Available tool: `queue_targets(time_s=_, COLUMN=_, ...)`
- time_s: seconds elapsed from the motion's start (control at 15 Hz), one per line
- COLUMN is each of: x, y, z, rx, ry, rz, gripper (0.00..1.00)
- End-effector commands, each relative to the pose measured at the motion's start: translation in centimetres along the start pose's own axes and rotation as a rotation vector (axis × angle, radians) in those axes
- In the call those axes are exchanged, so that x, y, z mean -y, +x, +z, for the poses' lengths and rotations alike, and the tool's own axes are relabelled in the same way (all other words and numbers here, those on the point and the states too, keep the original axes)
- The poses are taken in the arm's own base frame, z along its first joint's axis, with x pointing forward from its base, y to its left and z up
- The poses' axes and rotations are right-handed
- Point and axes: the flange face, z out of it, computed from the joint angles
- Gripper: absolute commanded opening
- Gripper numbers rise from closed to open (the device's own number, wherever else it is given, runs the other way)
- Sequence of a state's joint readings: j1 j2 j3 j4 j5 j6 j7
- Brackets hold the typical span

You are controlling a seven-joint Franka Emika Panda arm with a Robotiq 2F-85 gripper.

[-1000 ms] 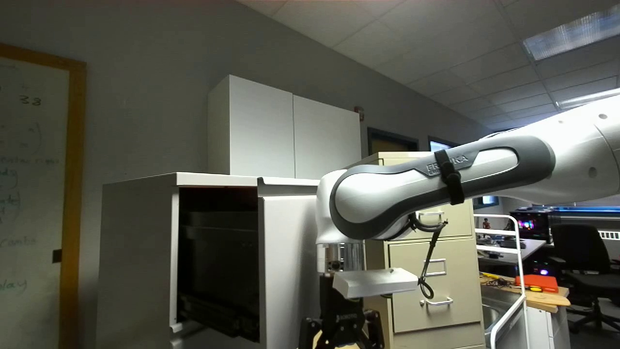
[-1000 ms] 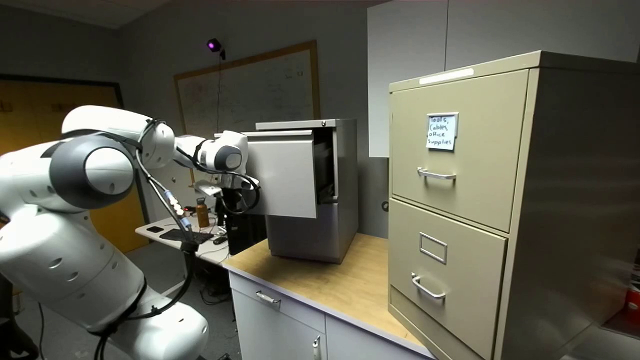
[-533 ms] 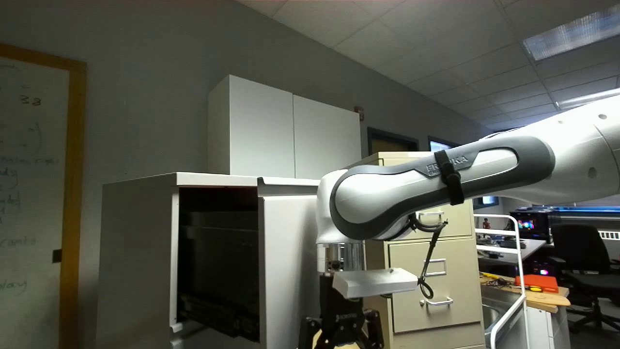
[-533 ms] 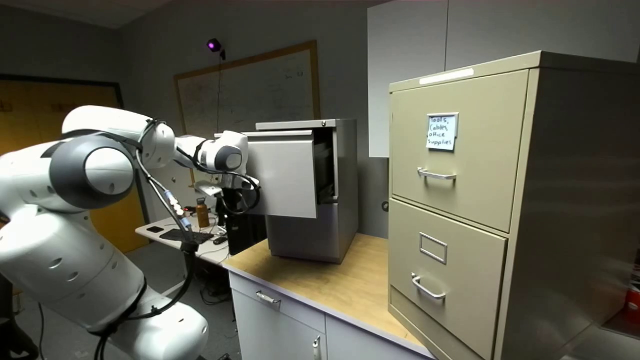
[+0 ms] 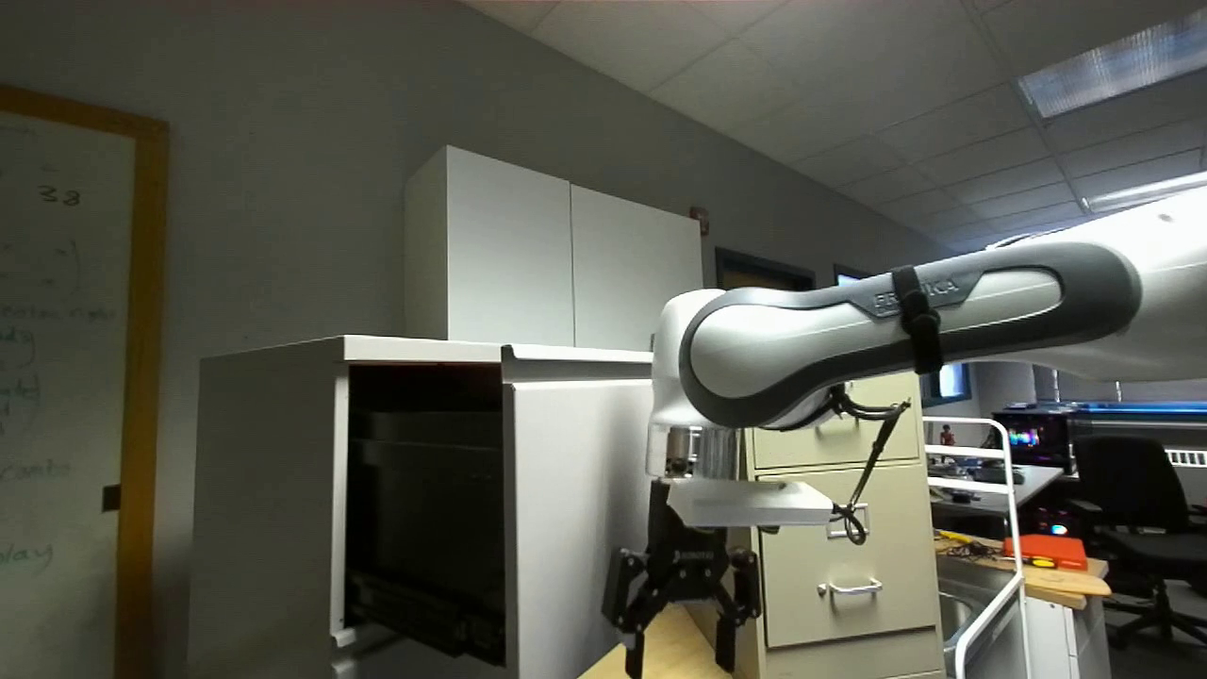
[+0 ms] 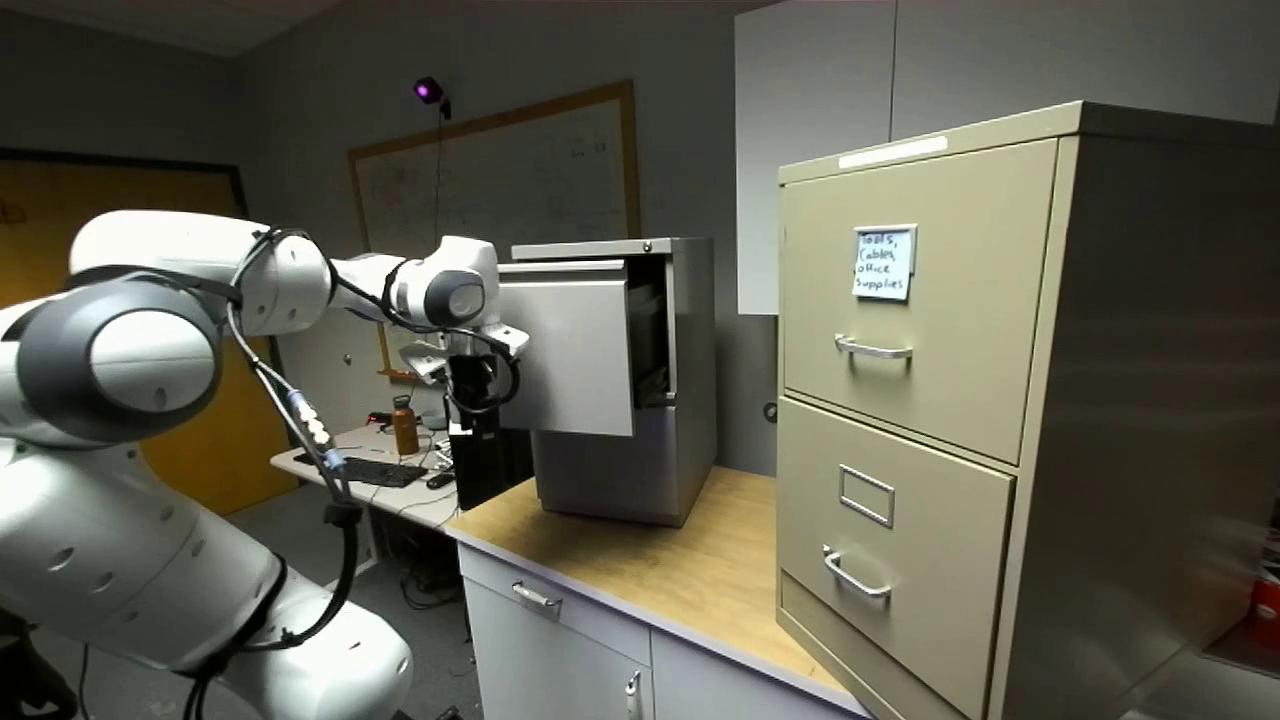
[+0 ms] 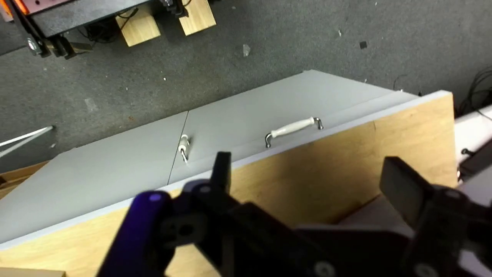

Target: Close the top drawer of the left file cabinet

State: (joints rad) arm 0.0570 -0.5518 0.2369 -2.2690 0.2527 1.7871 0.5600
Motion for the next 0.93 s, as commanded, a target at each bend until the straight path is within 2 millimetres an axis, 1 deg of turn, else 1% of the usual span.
queue_targets(time_s=0.0, x=-2.0, y=-0.5, z=-4.1, rx=-0.148, ry=0.067, rz=0.098, gripper=0.76)
queue_targets(time_s=0.13, x=-2.0, y=-0.2, z=-6.1, rx=-0.243, ry=0.124, rz=0.114, gripper=0.70)
queue_targets(time_s=0.2, x=-1.6, y=0.2, z=-6.7, rx=-0.288, ry=0.153, rz=0.103, gripper=0.63)
queue_targets(time_s=0.27, x=-1.1, y=0.5, z=-7.2, rx=-0.330, ry=0.179, rz=0.088, gripper=0.53)
queue_targets(time_s=0.33, x=-0.5, y=0.9, z=-7.7, rx=-0.367, ry=0.197, rz=0.081, gripper=0.45)
queue_targets(time_s=0.4, x=0.0, y=1.1, z=-8.0, rx=-0.394, ry=0.217, rz=0.067, gripper=0.38)
queue_targets(time_s=0.47, x=0.4, y=1.3, z=-8.0, rx=-0.404, ry=0.220, rz=0.059, gripper=0.30)
queue_targets(time_s=0.67, x=2.0, y=1.7, z=-8.0, rx=-0.437, ry=0.220, rz=0.023, gripper=0.08)
queue_targets(time_s=0.87, x=4.2, y=2.6, z=-8.2, rx=-0.462, ry=0.221, rz=-0.020, gripper=0.01)
